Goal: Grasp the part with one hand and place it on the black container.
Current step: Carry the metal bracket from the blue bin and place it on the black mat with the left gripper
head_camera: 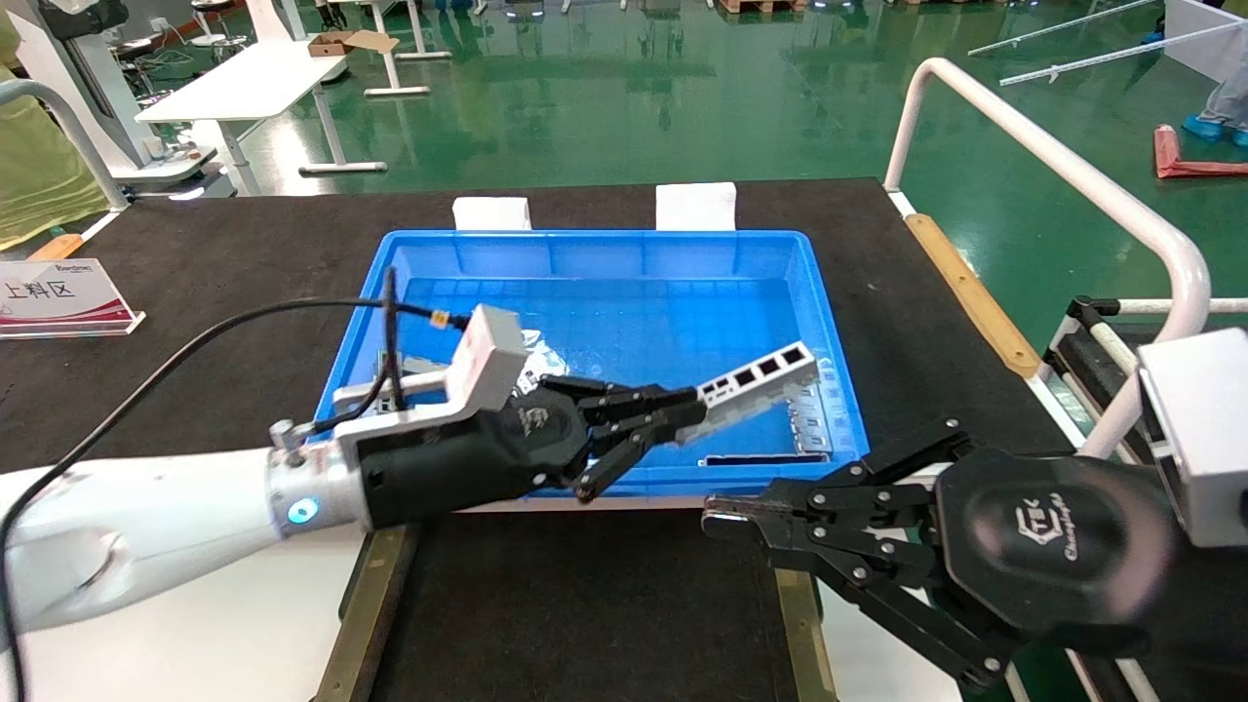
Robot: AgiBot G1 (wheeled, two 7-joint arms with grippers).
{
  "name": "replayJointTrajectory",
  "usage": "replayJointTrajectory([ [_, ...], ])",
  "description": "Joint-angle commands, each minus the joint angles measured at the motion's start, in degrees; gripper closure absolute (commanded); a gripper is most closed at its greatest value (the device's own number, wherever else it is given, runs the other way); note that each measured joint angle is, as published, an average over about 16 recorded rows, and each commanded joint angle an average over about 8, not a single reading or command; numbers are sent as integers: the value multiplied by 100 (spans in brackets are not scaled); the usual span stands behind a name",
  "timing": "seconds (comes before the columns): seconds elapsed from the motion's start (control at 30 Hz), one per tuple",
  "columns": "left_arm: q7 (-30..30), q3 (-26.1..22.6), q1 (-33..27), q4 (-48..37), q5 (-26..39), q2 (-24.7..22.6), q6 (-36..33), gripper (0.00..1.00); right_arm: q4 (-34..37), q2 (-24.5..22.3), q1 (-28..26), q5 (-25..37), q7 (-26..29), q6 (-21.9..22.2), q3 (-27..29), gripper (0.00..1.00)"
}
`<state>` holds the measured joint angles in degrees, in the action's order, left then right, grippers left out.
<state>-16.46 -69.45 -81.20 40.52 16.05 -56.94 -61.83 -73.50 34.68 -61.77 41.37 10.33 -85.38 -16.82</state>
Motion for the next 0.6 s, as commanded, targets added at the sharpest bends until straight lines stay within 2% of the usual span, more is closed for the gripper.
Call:
replayJointTrajectory([
  [0.03,61,8,83,344,-35,212,12,100,0,0,0,0,0,0,-1,100],
  [0.37,312,-156,894,2763,-26,1420,1357,100,0,-2,-1,-3,-2,2,-4,100],
  [0.6,284,-388,1641,3580,4,1768,2351,100,0,-3,-1,-4,-3,3,-6,100],
])
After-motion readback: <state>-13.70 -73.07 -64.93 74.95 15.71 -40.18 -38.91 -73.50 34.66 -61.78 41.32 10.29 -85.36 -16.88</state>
